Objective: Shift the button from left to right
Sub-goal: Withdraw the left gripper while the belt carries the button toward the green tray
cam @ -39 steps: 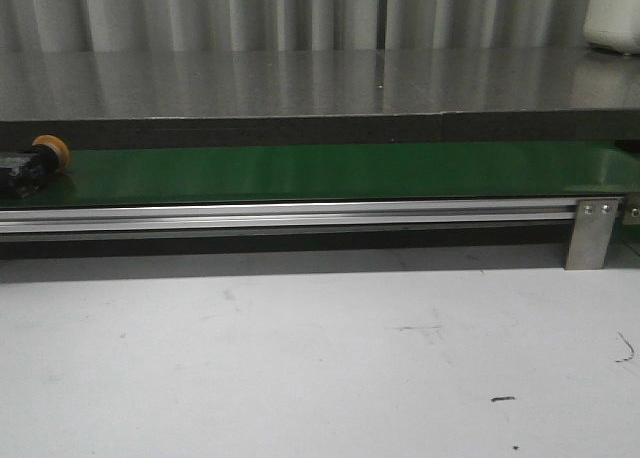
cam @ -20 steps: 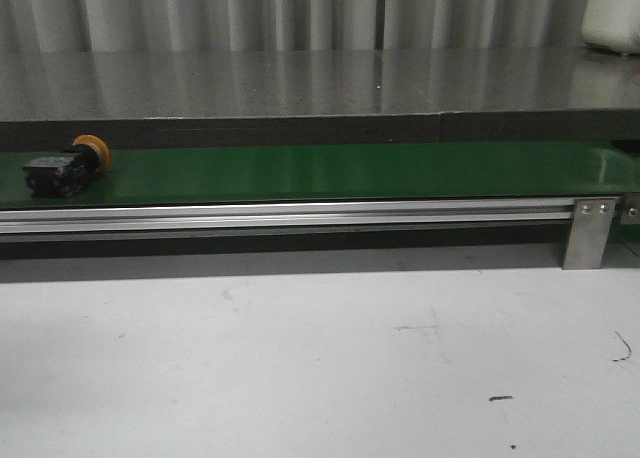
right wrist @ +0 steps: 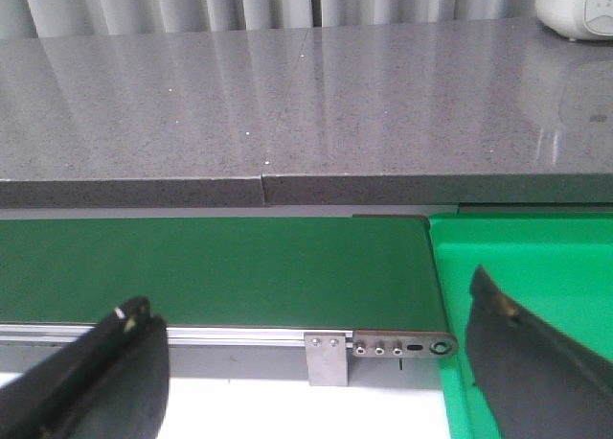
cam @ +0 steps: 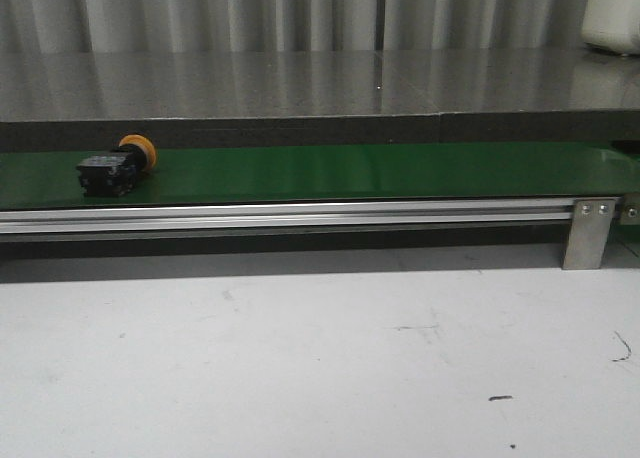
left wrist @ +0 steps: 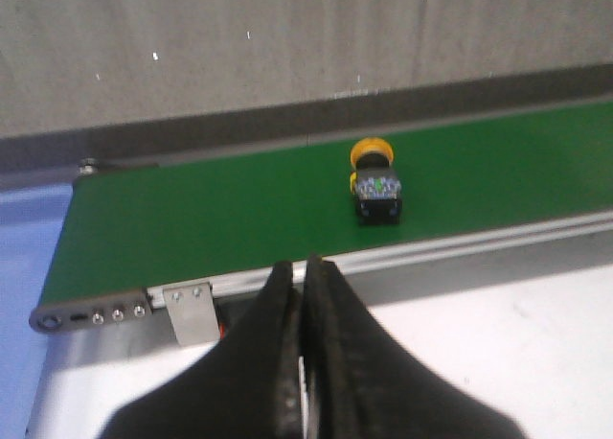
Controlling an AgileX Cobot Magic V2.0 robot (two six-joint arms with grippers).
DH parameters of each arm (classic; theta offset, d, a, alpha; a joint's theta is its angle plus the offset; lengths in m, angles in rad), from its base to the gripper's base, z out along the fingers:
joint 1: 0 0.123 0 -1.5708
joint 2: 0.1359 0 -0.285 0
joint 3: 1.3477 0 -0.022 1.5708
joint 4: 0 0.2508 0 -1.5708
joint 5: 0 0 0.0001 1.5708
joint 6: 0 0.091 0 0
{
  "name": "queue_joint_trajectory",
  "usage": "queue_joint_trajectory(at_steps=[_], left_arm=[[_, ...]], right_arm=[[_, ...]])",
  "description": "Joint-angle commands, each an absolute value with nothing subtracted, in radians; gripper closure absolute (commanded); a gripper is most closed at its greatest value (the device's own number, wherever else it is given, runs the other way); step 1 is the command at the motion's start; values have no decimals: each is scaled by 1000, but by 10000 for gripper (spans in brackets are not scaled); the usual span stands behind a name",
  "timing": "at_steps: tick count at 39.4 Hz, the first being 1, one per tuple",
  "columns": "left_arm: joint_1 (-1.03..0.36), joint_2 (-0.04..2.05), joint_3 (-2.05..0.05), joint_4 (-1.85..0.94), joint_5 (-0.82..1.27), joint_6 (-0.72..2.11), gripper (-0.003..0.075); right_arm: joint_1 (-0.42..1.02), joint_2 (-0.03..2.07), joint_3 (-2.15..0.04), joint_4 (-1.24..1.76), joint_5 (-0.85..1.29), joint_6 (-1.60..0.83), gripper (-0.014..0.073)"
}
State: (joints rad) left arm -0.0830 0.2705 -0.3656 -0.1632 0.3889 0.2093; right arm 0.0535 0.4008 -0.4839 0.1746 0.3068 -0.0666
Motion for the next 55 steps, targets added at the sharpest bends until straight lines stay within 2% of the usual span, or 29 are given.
queue_joint_trajectory(at_steps=[1,5,11,55], left_arm=[[-91,142,-356,-184,248,211,741],[-91,33,-340,-184,265,211,741],[-91,-22,-338,-184,342,211,741],[-91,-22,-338,-184,343,211,741]], right_arm=[[52,414,-519,180,221,-71,-50],[52,414,-519,180,221,-71,-50],[52,414,-519,180,221,-71,-50],[52,414,-519,180,221,-71,-50]])
